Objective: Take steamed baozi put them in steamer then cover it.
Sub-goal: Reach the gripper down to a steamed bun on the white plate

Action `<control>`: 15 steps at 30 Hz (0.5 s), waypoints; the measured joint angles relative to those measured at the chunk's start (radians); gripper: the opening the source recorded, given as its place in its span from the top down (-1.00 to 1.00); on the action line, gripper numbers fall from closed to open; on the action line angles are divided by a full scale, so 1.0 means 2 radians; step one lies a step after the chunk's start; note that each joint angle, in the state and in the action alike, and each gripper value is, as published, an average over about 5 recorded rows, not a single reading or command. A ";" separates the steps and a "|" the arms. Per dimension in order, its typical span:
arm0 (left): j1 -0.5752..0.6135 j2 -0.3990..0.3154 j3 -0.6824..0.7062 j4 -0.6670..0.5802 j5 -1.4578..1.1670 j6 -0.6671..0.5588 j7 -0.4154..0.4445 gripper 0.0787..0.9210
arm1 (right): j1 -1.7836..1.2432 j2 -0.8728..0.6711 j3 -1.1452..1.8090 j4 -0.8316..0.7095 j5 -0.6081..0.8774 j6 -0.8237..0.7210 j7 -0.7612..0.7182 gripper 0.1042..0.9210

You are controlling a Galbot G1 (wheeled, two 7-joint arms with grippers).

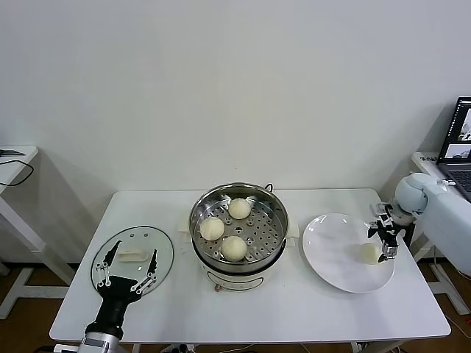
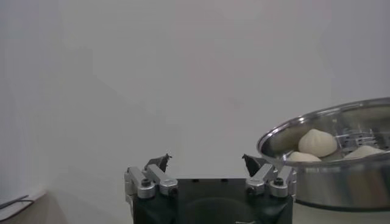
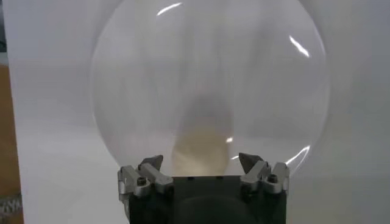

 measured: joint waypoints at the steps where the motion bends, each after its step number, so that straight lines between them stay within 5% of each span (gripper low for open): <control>1: 0.000 0.000 0.000 0.000 0.000 0.000 0.000 -0.77 | -0.002 0.001 0.003 -0.003 -0.003 0.001 0.001 -0.76; 15: -0.001 -0.001 0.001 0.005 0.003 -0.001 0.000 -0.77 | -0.017 0.024 0.024 -0.032 -0.032 0.013 0.006 -0.76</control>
